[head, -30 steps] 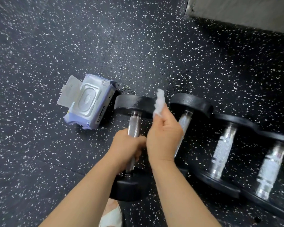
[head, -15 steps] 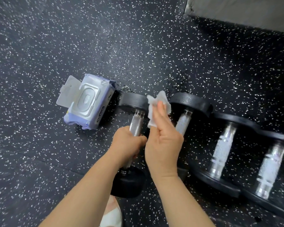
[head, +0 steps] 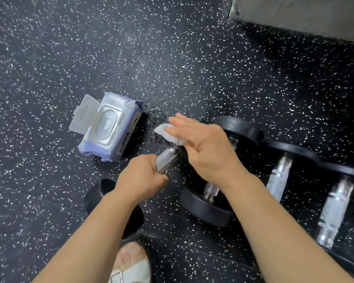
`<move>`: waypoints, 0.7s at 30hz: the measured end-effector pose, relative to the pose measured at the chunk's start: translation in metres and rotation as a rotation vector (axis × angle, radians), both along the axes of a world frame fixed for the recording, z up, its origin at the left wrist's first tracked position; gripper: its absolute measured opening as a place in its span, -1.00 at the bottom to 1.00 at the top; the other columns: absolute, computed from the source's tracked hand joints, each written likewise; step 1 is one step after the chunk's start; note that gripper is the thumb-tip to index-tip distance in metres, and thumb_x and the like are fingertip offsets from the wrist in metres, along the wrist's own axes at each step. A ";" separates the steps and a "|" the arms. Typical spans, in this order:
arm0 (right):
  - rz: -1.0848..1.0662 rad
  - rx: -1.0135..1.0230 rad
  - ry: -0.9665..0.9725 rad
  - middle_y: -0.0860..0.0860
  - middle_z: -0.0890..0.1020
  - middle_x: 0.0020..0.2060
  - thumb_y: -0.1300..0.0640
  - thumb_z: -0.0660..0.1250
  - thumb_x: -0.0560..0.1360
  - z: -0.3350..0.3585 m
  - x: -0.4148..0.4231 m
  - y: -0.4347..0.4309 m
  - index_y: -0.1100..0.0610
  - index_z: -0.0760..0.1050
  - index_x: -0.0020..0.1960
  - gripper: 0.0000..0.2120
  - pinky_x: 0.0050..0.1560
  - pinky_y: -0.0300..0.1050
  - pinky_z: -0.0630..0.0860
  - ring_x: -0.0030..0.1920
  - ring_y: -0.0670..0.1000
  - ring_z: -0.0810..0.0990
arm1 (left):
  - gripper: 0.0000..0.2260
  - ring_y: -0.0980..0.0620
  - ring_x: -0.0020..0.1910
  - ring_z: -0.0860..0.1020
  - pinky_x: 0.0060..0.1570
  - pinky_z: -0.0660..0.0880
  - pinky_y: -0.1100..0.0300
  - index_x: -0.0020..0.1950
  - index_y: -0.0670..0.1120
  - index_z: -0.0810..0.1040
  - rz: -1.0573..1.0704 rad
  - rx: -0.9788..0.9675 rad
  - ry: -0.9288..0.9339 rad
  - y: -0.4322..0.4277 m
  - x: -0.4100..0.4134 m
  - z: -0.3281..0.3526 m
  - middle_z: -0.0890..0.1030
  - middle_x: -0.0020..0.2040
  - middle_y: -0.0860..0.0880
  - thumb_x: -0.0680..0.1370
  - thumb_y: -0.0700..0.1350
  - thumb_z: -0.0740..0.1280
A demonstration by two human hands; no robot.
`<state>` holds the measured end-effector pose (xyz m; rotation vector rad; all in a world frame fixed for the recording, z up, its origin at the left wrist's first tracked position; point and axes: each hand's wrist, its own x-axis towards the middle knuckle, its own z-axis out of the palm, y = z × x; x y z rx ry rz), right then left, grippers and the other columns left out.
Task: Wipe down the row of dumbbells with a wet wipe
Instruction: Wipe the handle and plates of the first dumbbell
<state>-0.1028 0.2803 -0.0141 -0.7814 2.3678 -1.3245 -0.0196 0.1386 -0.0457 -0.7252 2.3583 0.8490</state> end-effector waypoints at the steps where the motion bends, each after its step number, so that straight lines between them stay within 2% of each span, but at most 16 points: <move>1: 0.028 0.026 -0.033 0.10 0.61 0.19 0.31 0.19 0.43 0.003 -0.007 -0.006 0.17 0.64 0.11 -0.65 0.32 0.13 0.42 0.31 0.07 0.50 | -0.77 -0.03 -0.49 0.40 -0.38 0.37 0.19 -0.38 -0.02 0.30 0.027 0.019 -0.007 0.000 0.000 -0.001 0.43 -0.47 0.02 0.31 -0.18 0.37; 4: 0.040 0.161 -0.129 -0.05 0.66 0.12 0.22 0.23 0.48 0.013 -0.029 -0.025 -0.06 0.64 0.08 -0.68 0.29 0.05 0.41 0.29 -0.03 0.51 | -0.79 -0.04 -0.51 0.38 -0.38 0.37 0.16 -0.36 -0.03 0.31 0.080 0.051 -0.028 0.000 0.001 -0.001 0.41 -0.48 0.02 0.30 -0.20 0.35; 5: 0.036 0.247 -0.151 -0.11 0.67 0.04 0.17 0.24 0.50 0.016 -0.036 -0.030 -0.13 0.62 0.08 -0.70 0.28 0.00 0.39 0.21 -0.04 0.53 | -0.79 -0.05 -0.49 0.37 -0.37 0.37 0.17 -0.36 -0.03 0.31 0.072 0.044 -0.033 0.000 0.002 -0.001 0.41 -0.47 0.01 0.30 -0.19 0.35; 7: 0.003 0.343 -0.252 -0.19 0.58 -0.11 0.12 0.23 0.53 0.016 -0.045 -0.037 -0.18 0.60 0.11 -0.72 0.32 -0.09 0.29 0.07 -0.07 0.42 | -0.78 -0.05 -0.45 0.38 -0.37 0.34 0.18 -0.36 -0.02 0.29 0.004 -0.002 -0.052 0.001 0.003 0.000 0.41 -0.44 0.02 0.31 -0.16 0.35; 9: -0.105 0.308 -0.346 -0.19 0.52 -0.15 0.14 0.25 0.52 0.015 -0.043 -0.037 -0.12 0.62 0.09 -0.74 0.32 -0.09 0.31 0.12 -0.04 0.41 | -0.79 -0.03 -0.39 0.42 -0.37 0.32 0.18 -0.35 -0.01 0.29 -0.077 -0.062 -0.069 0.001 0.003 0.001 0.44 -0.41 0.03 0.32 -0.13 0.34; 11: -0.226 0.321 -0.269 -0.01 0.64 -0.04 0.14 0.26 0.49 0.014 -0.030 -0.030 -0.04 0.65 0.05 -0.76 0.19 -0.04 0.47 0.12 0.08 0.52 | -0.82 -0.04 -0.33 0.47 -0.35 0.36 0.18 -0.33 0.00 0.30 -0.121 -0.106 -0.076 0.003 0.003 0.001 0.46 -0.37 0.04 0.33 -0.11 0.32; 12: -0.236 0.344 -0.210 0.04 0.63 0.05 0.14 0.24 0.50 0.015 -0.019 -0.024 -0.01 0.64 0.08 -0.75 0.15 -0.04 0.48 0.14 0.11 0.53 | -0.82 -0.06 -0.30 0.49 -0.32 0.39 0.17 -0.33 0.00 0.30 -0.128 -0.118 -0.081 0.004 0.003 0.000 0.48 -0.35 0.04 0.33 -0.10 0.32; 14: -0.109 0.301 -0.102 0.06 0.56 0.21 0.15 0.18 0.53 0.019 0.007 -0.012 0.07 0.60 0.16 -0.70 0.28 -0.04 0.41 0.27 0.11 0.47 | -0.85 -0.08 -0.26 0.53 -0.27 0.48 0.14 -0.32 0.00 0.34 -0.118 -0.122 -0.082 0.004 0.003 -0.001 0.52 -0.32 0.03 0.34 -0.08 0.32; 16: 0.059 0.235 -0.057 0.05 0.49 0.34 0.16 0.14 0.51 0.022 0.026 -0.002 0.14 0.56 0.23 -0.64 0.46 -0.05 0.20 0.44 0.06 0.31 | -0.86 -0.09 -0.25 0.55 -0.23 0.54 0.12 -0.31 -0.01 0.38 -0.111 -0.124 -0.063 0.004 0.005 -0.002 0.56 -0.32 0.01 0.35 -0.04 0.33; 18: 0.130 0.212 -0.012 0.06 0.53 0.31 0.22 0.19 0.49 0.018 0.021 0.004 0.18 0.57 0.21 -0.66 0.47 -0.04 0.12 0.44 0.07 0.32 | -0.87 -0.08 -0.25 0.56 -0.23 0.53 0.13 -0.29 -0.02 0.40 -0.108 -0.146 -0.056 0.005 0.007 0.001 0.56 -0.32 0.01 0.35 -0.05 0.34; 20: 0.134 0.166 -0.054 0.05 0.63 0.17 0.30 0.24 0.46 0.013 0.003 0.001 0.17 0.63 0.12 -0.70 0.43 0.02 0.25 0.33 0.08 0.48 | -0.90 -0.09 -0.24 0.56 -0.24 0.50 0.13 -0.24 -0.04 0.43 -0.106 -0.171 -0.047 0.006 0.008 0.004 0.55 -0.30 0.02 0.35 -0.08 0.34; 21: 0.132 0.153 -0.114 0.00 0.67 0.07 0.30 0.25 0.46 0.014 -0.007 -0.003 0.13 0.65 0.09 -0.71 0.35 -0.01 0.36 0.22 0.05 0.56 | -0.89 -0.09 -0.23 0.56 -0.26 0.48 0.14 -0.21 -0.04 0.44 -0.113 -0.184 -0.038 0.006 0.009 0.005 0.55 -0.30 0.01 0.35 -0.08 0.35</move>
